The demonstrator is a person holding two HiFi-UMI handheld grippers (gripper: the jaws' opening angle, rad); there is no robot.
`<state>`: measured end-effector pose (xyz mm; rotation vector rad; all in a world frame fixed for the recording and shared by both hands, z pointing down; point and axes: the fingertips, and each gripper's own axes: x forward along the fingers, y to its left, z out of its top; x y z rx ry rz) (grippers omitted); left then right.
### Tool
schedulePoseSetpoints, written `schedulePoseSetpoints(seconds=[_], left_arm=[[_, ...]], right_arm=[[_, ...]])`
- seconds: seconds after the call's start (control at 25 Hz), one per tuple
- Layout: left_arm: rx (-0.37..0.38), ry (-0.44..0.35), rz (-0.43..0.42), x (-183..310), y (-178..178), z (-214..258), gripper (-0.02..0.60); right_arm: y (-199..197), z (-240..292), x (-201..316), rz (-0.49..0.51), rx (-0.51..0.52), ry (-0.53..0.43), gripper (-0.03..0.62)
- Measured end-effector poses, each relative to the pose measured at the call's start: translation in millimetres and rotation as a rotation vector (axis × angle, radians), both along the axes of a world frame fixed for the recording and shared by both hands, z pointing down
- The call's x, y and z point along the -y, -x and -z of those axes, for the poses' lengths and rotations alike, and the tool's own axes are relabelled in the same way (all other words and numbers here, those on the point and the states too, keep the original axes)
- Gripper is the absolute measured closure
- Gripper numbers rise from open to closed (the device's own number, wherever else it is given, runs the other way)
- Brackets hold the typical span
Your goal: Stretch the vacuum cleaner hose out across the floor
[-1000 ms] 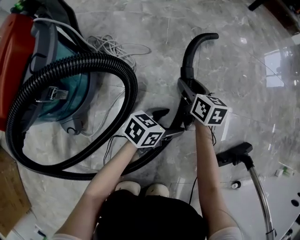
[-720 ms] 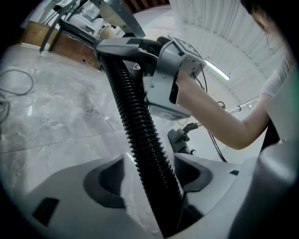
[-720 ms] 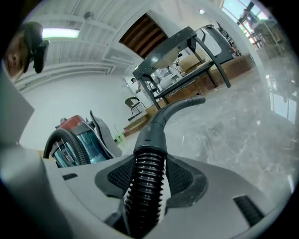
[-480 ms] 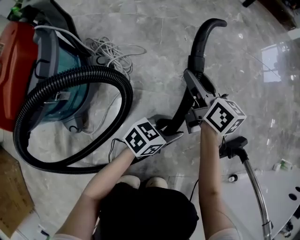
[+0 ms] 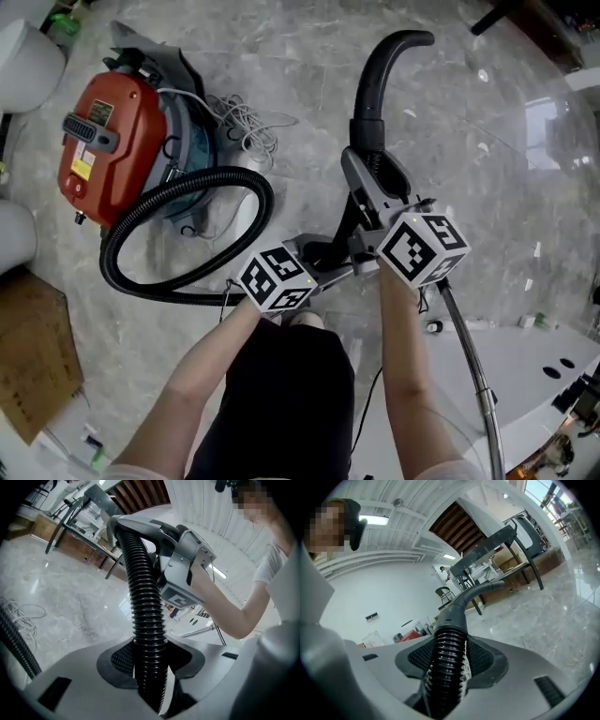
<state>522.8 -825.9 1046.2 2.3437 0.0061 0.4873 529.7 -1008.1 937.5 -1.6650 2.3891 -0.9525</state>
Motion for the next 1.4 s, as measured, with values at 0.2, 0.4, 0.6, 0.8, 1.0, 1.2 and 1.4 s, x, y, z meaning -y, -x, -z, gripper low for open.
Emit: schedulePoseSetpoints(seconds=[0.2, 0.4, 0.6, 0.8, 1.0, 1.2, 1.4], left_arm=[[-0.048, 0.019, -0.003, -8, 3, 79, 0.413], [-0.053, 0.013, -0.016, -16, 5, 138, 0.414], [-0.066, 0.023, -0.024, -26, 9, 185, 0.414], [-0.085, 0.048, -0.024, -40, 11, 223, 0.414], [-0.076, 0.033, -0.037, -55, 13, 259, 0.414], [-0.073, 0.028, -0.064, -71, 12, 296, 0.414], [-0.077, 0.037, -0.091, -87, 10, 331, 0.416]], right_arm=[[4, 77, -8, -0.007, -0.002, 0.01, 0.385], [8, 136, -15, -0.007, -0.008, 0.015, 0.385], [10, 181, -25, -0.008, 0.006, 0.017, 0.385], [11, 215, -37, -0.015, 0.03, 0.036, 0.385], [8, 250, -52, -0.041, 0.021, 0.042, 0.385], [2, 287, -69, -0.076, 0.004, 0.047, 0.385], [-2, 323, -84, -0.102, -0.006, 0.054, 0.385]])
